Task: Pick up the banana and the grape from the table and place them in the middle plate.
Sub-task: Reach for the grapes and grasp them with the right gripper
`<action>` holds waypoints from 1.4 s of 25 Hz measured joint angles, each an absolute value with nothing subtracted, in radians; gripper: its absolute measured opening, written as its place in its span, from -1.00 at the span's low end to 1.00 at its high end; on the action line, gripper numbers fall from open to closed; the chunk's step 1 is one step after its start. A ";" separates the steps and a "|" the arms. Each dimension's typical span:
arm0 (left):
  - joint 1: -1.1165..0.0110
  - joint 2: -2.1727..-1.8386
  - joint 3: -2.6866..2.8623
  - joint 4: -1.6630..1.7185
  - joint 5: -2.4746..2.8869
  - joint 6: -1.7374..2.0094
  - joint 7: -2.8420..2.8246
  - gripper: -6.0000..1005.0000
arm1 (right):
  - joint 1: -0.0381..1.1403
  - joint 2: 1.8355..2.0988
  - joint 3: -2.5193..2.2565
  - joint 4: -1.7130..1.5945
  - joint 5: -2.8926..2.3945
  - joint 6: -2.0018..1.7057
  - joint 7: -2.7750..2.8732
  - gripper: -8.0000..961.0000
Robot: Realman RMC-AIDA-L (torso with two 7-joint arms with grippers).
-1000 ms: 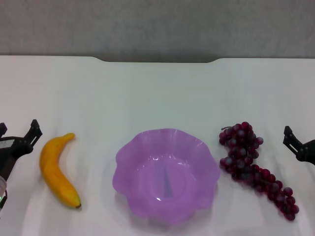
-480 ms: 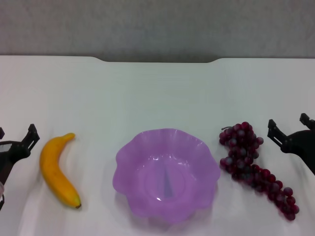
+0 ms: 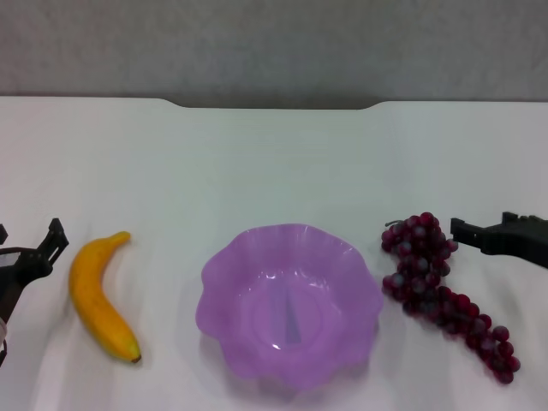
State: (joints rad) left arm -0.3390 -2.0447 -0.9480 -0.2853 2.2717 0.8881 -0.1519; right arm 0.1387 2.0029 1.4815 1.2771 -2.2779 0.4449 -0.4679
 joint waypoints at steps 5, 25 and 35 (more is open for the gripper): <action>-0.342 -2.045 -0.948 -0.285 2.272 0.887 -0.152 0.77 | 0.259 1.998 1.700 1.327 -2.306 0.879 -0.403 0.85; -0.353 -2.046 -0.944 -0.288 2.273 0.877 -0.152 0.77 | 0.485 1.999 1.759 1.067 -2.424 1.022 -0.420 0.85; -0.354 -2.046 -0.943 -0.287 2.274 0.871 -0.152 0.77 | 0.490 2.002 1.650 0.997 -2.371 0.907 -0.419 0.84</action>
